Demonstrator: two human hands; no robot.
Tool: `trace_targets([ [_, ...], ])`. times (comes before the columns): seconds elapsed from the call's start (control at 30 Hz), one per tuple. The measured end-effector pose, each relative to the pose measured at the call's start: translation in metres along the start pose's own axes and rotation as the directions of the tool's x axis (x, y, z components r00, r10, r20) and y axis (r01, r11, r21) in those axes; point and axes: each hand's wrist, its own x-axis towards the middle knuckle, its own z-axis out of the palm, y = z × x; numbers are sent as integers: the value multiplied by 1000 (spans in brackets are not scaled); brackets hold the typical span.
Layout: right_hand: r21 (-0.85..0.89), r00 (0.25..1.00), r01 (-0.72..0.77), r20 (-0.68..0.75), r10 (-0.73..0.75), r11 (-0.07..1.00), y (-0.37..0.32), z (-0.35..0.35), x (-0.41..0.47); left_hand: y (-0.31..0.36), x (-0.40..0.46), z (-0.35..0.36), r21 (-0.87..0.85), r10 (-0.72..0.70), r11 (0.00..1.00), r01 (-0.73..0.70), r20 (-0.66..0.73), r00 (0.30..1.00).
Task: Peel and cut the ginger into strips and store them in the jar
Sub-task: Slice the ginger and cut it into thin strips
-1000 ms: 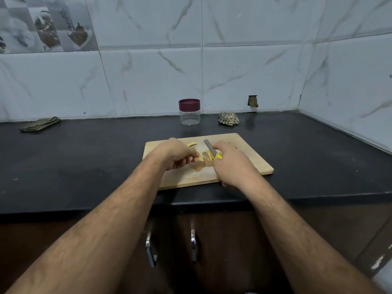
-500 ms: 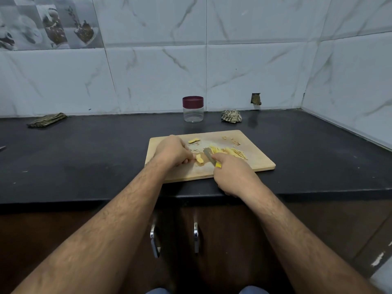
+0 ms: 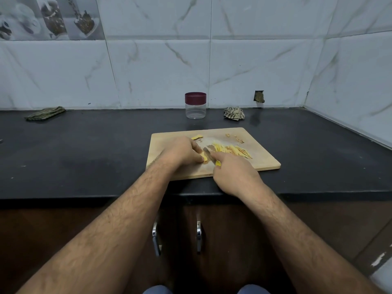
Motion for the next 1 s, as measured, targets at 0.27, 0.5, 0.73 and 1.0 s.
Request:
trace_targets([
  [0.27,-17,1000,-1,2,1,1000,-6,2,2,-2,0,4,26,22,999,-21,-36,999],
  [0.5,-63,1000,2,14,-2,998,-8,2,1,-3,2,3,23,26,999,-26,-24,999],
  [0.73,-17,1000,-18,5,18,1000,-7,-4,0,-4,4,3,30,19,999,-19,-11,1000],
  [1.0,-81,1000,-19,-3,19,997,-7,3,0,-4,5,3,42,28,999,-29,4,1000],
])
